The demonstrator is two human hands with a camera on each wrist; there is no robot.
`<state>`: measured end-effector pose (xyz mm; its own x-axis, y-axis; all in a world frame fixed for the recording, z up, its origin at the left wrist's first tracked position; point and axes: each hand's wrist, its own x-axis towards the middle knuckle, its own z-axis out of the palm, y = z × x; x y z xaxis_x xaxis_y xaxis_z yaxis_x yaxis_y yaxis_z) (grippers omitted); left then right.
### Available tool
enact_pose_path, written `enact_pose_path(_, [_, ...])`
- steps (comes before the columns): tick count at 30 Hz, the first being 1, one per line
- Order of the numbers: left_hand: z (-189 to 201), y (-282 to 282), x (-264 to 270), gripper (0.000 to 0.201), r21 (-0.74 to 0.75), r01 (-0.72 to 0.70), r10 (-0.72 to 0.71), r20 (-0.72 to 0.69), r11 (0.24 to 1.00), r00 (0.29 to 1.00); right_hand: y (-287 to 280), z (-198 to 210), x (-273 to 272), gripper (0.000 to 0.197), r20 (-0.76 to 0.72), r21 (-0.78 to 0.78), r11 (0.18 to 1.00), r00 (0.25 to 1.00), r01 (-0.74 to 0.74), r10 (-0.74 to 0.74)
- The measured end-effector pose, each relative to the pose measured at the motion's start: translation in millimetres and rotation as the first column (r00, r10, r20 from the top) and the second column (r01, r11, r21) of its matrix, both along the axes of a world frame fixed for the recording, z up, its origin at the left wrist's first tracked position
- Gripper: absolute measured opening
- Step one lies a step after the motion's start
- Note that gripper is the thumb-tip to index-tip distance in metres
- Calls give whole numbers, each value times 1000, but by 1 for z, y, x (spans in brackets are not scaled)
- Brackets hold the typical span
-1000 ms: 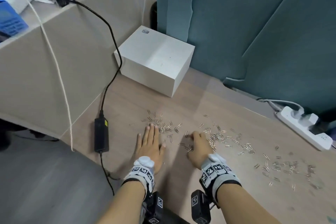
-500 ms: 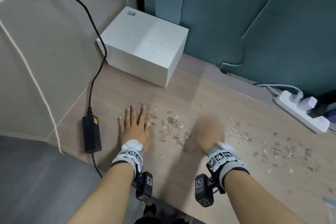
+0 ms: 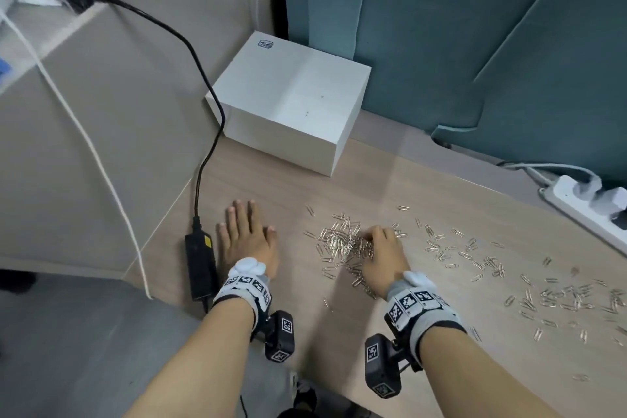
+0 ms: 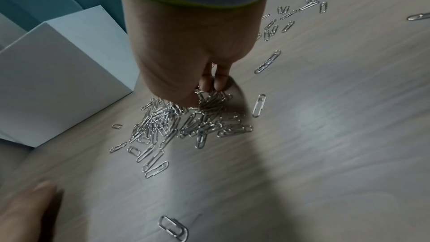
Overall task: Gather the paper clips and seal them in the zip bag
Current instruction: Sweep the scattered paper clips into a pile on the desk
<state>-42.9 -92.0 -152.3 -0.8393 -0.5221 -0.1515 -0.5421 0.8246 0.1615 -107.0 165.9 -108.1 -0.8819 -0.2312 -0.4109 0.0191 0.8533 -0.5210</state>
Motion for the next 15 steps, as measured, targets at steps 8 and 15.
enact_pose_path(8, [1, 22, 3, 76, 90, 201, -201, -8, 975, 980, -13, 0, -2, 52, -1, -22, 1000, 1000, 10, -10])
enact_pose_path(15, [3, 120, -13, 70, 88, 514, -511, -61, 853, 858, 12, 1, -12, 52, -121, -131, 987, 987, 87, -103])
